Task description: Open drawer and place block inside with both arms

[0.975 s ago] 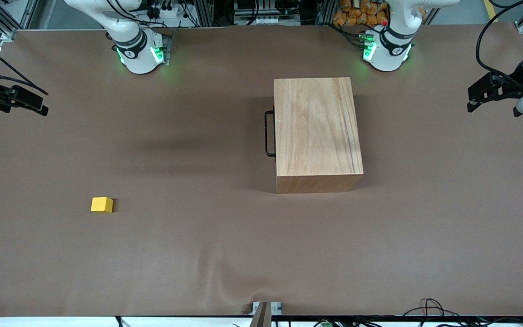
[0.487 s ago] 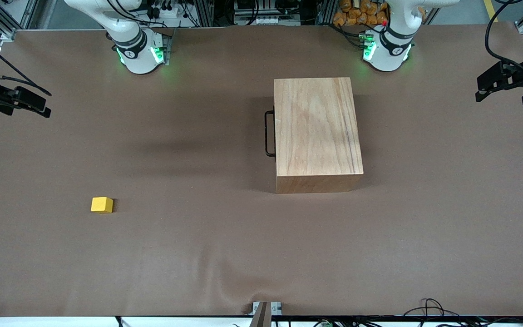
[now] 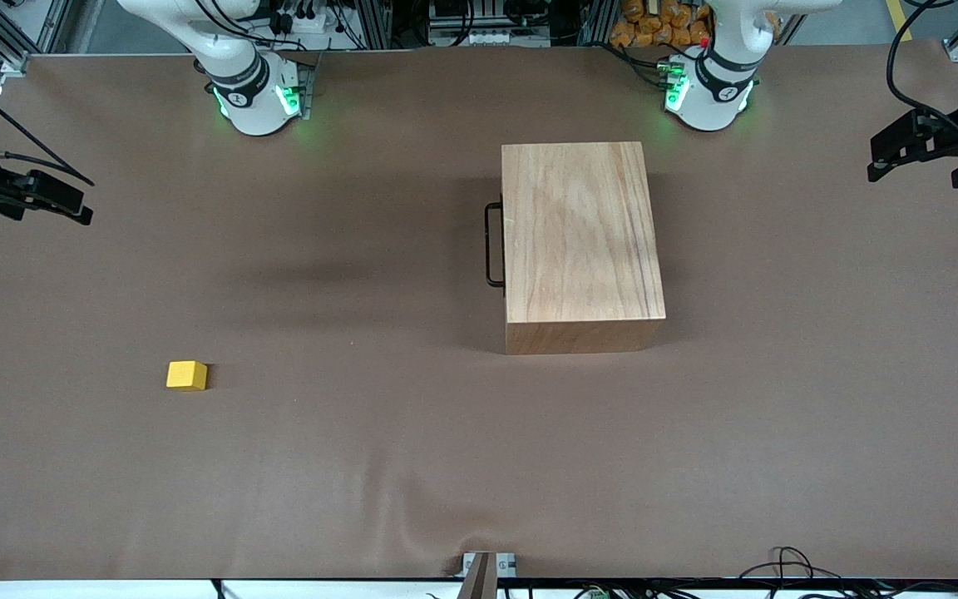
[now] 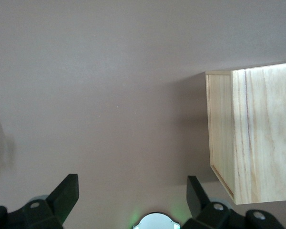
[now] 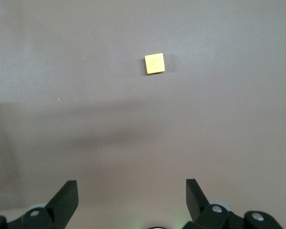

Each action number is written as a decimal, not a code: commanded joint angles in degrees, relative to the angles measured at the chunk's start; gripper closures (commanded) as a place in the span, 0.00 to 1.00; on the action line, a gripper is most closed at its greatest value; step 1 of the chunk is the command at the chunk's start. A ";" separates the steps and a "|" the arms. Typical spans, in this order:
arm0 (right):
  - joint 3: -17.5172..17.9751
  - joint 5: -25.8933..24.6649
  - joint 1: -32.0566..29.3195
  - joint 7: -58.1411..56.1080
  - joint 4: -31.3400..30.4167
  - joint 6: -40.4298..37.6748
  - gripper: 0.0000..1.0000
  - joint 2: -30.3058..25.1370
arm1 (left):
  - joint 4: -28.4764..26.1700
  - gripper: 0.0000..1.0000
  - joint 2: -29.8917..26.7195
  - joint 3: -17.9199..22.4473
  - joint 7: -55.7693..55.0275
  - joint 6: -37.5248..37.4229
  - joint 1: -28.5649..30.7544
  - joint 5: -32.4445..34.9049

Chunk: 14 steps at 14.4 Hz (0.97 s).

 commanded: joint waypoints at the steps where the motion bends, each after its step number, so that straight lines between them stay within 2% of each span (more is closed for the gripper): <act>1: 0.21 -0.32 0.13 -0.45 0.97 -0.38 0.00 1.92 | 0.03 0.00 -0.13 -0.20 0.73 -0.69 -0.12 -0.11; 6: 0.47 -0.23 3.46 -0.54 1.05 -5.65 0.00 1.67 | -0.14 0.00 0.13 -0.90 0.73 -0.34 -0.21 -0.11; 8: 0.47 -0.23 6.53 -0.02 0.97 -10.55 0.00 1.58 | -0.14 0.00 0.31 -0.90 0.29 -0.08 -0.74 -0.11; 10: 0.12 -0.32 6.64 0.16 0.44 -13.83 0.00 1.49 | 0.12 0.00 0.66 -1.34 -0.32 0.10 -1.35 -0.11; 12: 0.12 1.42 2.70 -0.36 0.53 -12.96 0.00 1.75 | 0.21 0.00 0.66 -1.87 -1.11 0.80 -1.53 -0.11; 14: 0.03 3.28 2.32 0.25 0.53 -6.66 0.00 2.27 | 0.21 0.00 1.53 -3.09 -2.52 0.98 -1.53 -0.02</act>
